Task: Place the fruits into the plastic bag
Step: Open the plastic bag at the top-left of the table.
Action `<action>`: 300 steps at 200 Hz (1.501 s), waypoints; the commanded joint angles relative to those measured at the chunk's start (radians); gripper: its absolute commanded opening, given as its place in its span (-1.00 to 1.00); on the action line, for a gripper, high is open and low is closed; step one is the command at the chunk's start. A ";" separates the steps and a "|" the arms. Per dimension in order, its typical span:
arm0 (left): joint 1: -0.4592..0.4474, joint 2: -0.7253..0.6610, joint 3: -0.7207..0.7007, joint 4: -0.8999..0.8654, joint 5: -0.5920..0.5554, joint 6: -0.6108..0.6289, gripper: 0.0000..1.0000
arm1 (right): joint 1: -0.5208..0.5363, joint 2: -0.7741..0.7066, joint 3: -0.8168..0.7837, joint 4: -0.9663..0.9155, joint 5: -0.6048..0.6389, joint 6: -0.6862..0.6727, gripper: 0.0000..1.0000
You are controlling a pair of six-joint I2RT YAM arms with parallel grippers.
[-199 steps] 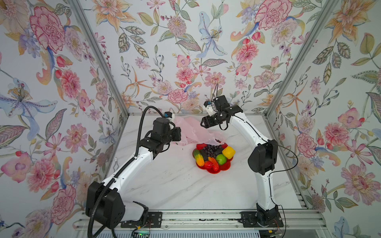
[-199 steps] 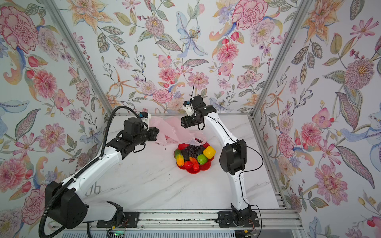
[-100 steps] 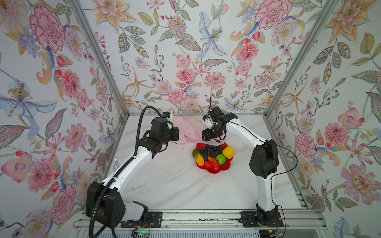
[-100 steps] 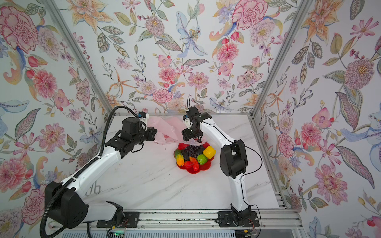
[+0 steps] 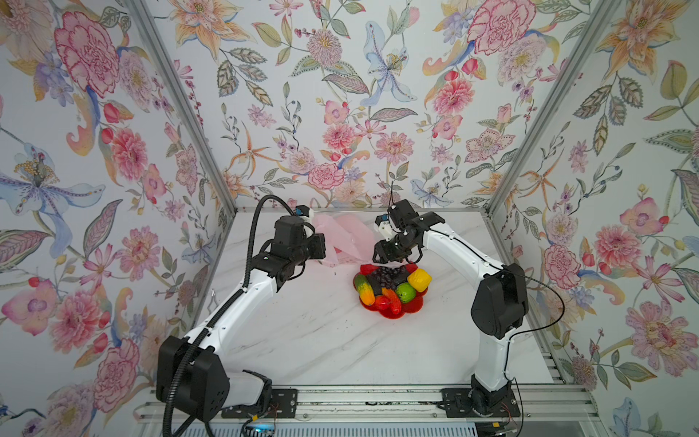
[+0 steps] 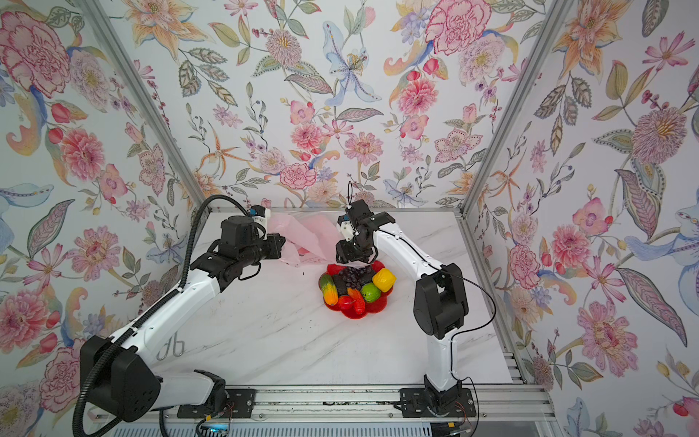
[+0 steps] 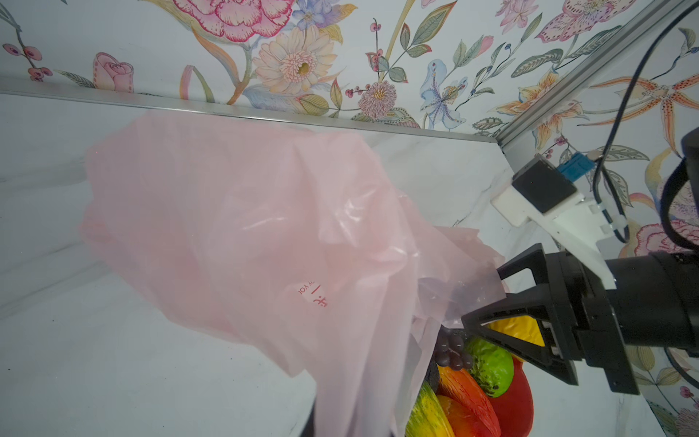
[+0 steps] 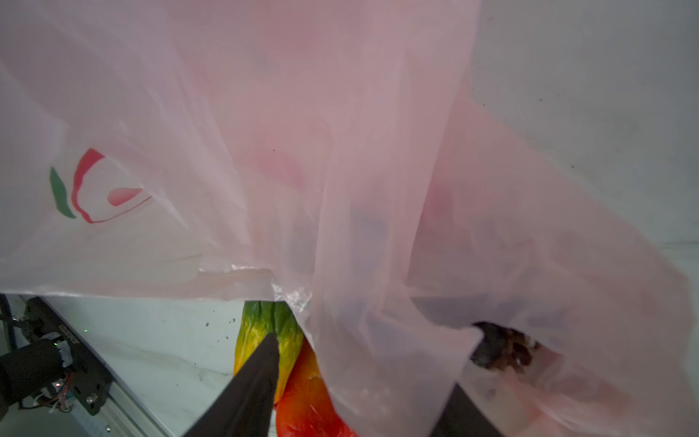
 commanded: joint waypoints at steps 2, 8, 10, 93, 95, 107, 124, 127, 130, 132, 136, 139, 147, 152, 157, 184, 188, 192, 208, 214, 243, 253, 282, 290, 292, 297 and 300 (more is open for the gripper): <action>0.013 -0.041 -0.019 -0.038 -0.022 0.050 -1.00 | -0.030 -0.011 0.030 0.091 -0.054 0.096 -0.48; 0.013 -0.049 -0.023 -0.047 -0.031 0.060 -1.00 | -0.039 -0.024 0.027 0.119 -0.066 0.120 -0.61; 0.013 -0.051 -0.025 -0.051 -0.035 0.065 -1.00 | -0.043 -0.029 0.026 0.134 -0.073 0.130 -0.67; 0.013 -0.232 -0.150 -0.150 -0.183 0.145 -1.00 | -0.185 0.037 0.029 0.776 -0.461 0.844 -1.00; 0.013 -0.236 -0.152 -0.150 -0.185 0.144 -1.00 | -0.186 0.041 0.033 0.785 -0.466 0.854 -1.00; 0.011 -0.262 -0.168 -0.150 -0.203 0.140 -1.00 | -0.188 0.072 0.051 0.835 -0.492 0.912 -1.00; 0.011 -0.306 -0.186 -0.159 -0.243 0.137 -1.00 | -0.188 0.131 0.075 0.913 -0.557 1.006 -1.00; 0.009 -0.314 -0.187 -0.163 -0.253 0.137 -1.00 | -0.186 0.145 0.080 0.927 -0.574 1.026 -1.00; 0.011 -0.322 -0.187 -0.168 -0.261 0.138 -1.00 | -0.186 0.158 0.088 0.940 -0.592 1.044 -1.00; 0.010 -0.325 -0.187 -0.171 -0.266 0.139 -1.00 | -0.185 0.167 0.093 0.947 -0.603 1.055 -1.00; 0.010 -0.336 -0.187 -0.177 -0.278 0.139 -1.00 | -0.183 0.185 0.099 0.959 -0.624 1.074 -1.00; 0.010 -0.344 -0.187 -0.183 -0.287 0.142 -1.00 | -0.181 0.195 0.103 0.969 -0.635 1.084 -1.00; 0.010 -0.364 -0.184 -0.202 -0.312 0.144 -1.00 | -0.172 0.217 0.103 0.990 -0.655 1.100 -1.00; 0.009 -0.380 -0.184 -0.214 -0.327 0.145 -1.00 | -0.169 0.224 0.105 0.992 -0.659 1.100 -1.00; 0.009 -0.395 -0.183 -0.227 -0.337 0.145 -1.00 | -0.164 0.232 0.104 0.990 -0.665 1.099 -1.00; 0.004 -0.480 -0.196 -0.295 -0.378 0.134 -1.00 | -0.162 0.238 0.045 1.034 -0.657 1.119 -1.00; 0.002 -0.488 -0.201 -0.303 -0.375 0.129 -1.00 | -0.163 0.237 0.033 1.046 -0.656 1.128 -1.00; 0.000 -0.493 -0.208 -0.310 -0.373 0.123 -1.00 | -0.164 0.236 0.021 1.055 -0.654 1.135 -1.00; -0.018 -0.505 -0.243 -0.313 -0.355 0.098 -1.00 | -0.172 0.237 -0.011 1.042 -0.645 1.147 -0.91; -0.031 -0.505 -0.254 -0.304 -0.355 0.087 -1.00 | -0.175 0.238 -0.022 1.023 -0.634 1.142 -0.85; -0.090 -0.463 -0.278 -0.247 -0.351 0.052 -1.00 | -0.183 0.246 -0.020 0.877 -0.572 1.046 -0.75; -0.105 -0.439 -0.285 -0.222 -0.340 0.044 -1.00 | -0.186 0.255 0.002 0.793 -0.540 0.987 -0.63; -0.129 -0.378 -0.295 -0.161 -0.303 0.028 -1.00 | -0.194 0.253 0.049 0.644 -0.479 0.871 -0.25; -0.132 -0.366 -0.288 -0.153 -0.299 0.027 -1.00 | -0.197 0.240 0.053 0.619 -0.465 0.841 -0.12; -0.133 -0.363 -0.287 -0.151 -0.298 0.026 -1.00 | -0.198 0.236 0.052 0.611 -0.461 0.832 -0.07; -0.135 -0.353 -0.281 -0.145 -0.296 0.026 -1.00 | -0.199 0.224 0.052 0.598 -0.451 0.812 0.03; -0.137 -0.350 -0.278 -0.144 -0.295 0.026 -1.00 | -0.201 0.214 0.052 0.583 -0.441 0.795 0.12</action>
